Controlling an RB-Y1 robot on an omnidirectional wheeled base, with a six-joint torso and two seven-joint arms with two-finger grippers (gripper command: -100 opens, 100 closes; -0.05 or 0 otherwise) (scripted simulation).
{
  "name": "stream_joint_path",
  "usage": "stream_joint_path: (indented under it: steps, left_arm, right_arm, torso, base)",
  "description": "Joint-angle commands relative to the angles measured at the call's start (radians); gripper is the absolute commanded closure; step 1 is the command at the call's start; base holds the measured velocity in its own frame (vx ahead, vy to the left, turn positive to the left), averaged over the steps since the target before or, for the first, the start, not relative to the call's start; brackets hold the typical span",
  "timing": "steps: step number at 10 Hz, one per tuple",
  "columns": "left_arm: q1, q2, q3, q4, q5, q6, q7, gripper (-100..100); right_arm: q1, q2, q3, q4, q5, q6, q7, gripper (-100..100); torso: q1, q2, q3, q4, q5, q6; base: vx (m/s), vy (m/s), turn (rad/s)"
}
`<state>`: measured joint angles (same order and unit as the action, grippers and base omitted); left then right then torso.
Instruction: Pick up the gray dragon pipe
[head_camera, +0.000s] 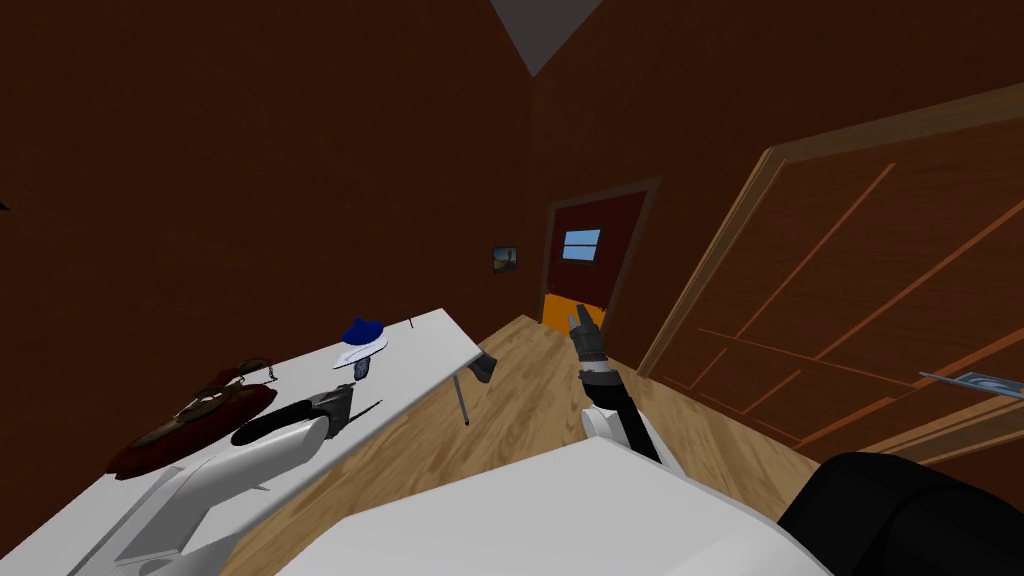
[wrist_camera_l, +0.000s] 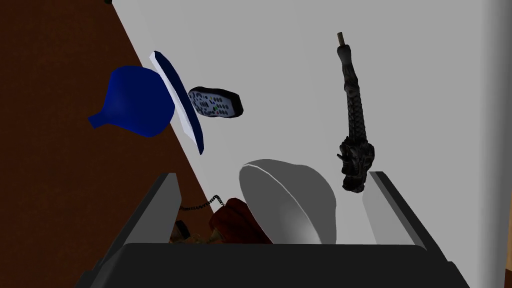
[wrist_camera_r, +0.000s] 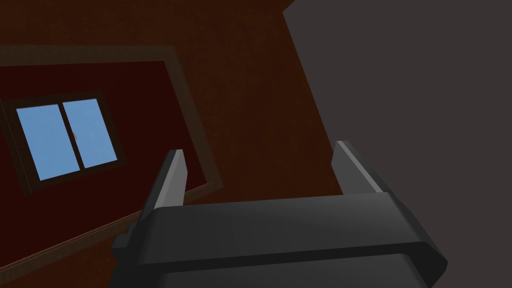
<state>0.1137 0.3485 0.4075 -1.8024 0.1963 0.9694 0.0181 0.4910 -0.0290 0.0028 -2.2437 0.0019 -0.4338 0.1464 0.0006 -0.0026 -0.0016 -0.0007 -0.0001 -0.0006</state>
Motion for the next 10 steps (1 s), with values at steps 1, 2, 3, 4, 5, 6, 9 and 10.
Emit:
stream_joint_path:
  steps: [1,2,3,4,5,6,9,10]
  left_arm:
    - [-0.003,0.001,0.001,0.005,0.001,0.033,0.002,-100]
    - [-0.021,0.007,0.01,0.03,0.009,0.072,0.019,-100]
    - [-0.021,0.007,0.01,0.03,0.009,0.095,0.019,-100]
    - [-0.038,0.013,0.017,0.055,0.016,0.127,0.036,-100]
    - [-0.038,0.013,0.017,0.055,0.016,0.154,0.036,-100]
    - [-0.055,0.019,0.023,0.08,0.022,0.188,0.053,-100]
    - [-0.07,0.024,0.029,0.105,0.027,0.265,0.07,-100]
    - [-0.085,0.029,0.034,0.129,0.031,0.295,0.088,-100]
  right_arm:
    - [0.0,0.0,0.0,0.0,0.0,0.0,0.0,0]
    - [0.0,0.0,0.0,0.0,0.0,0.0,0.0,0]
    - [0.0,0.0,0.0,0.0,0.0,0.0,0.0,0]
    - [0.0,0.0,0.0,0.0,0.0,0.0,0.0,0]
    - [0.0,0.0,0.0,0.0,0.0,0.0,0.0,0]
    - [0.0,0.0,0.0,0.0,0.0,0.0,0.0,0]
    - [0.0,0.0,0.0,0.0,0.0,0.0,0.0,0]
    - [0.0,0.0,0.0,0.0,0.0,0.0,0.0,0]
  torso:
    - [0.0,0.0,0.0,0.0,0.0,0.0]
    - [0.0,0.001,0.001,0.0,0.0,0.0]
    - [0.001,0.0,0.0,0.0,0.0,0.0]
    - [0.001,0.0,0.0,0.0,0.0,0.0]
    - [0.001,0.0,0.0,0.0,0.0,0.0]
    - [0.001,0.0,0.0,0.0,0.0,0.0]
    - [0.002,0.0,0.0,0.0,0.0,0.0]
    - [0.002,0.0,0.0,0.0,0.001,0.0]
  base:
    - [0.026,0.002,0.003]
    - [0.043,0.013,-0.017]
    - [0.045,0.01,-0.018]
    - [0.053,0.018,-0.014]
    - [0.044,0.021,-0.01]
    - [0.05,0.021,-0.013]
    - [0.05,0.027,-0.009]
    - [0.058,0.032,-0.01]
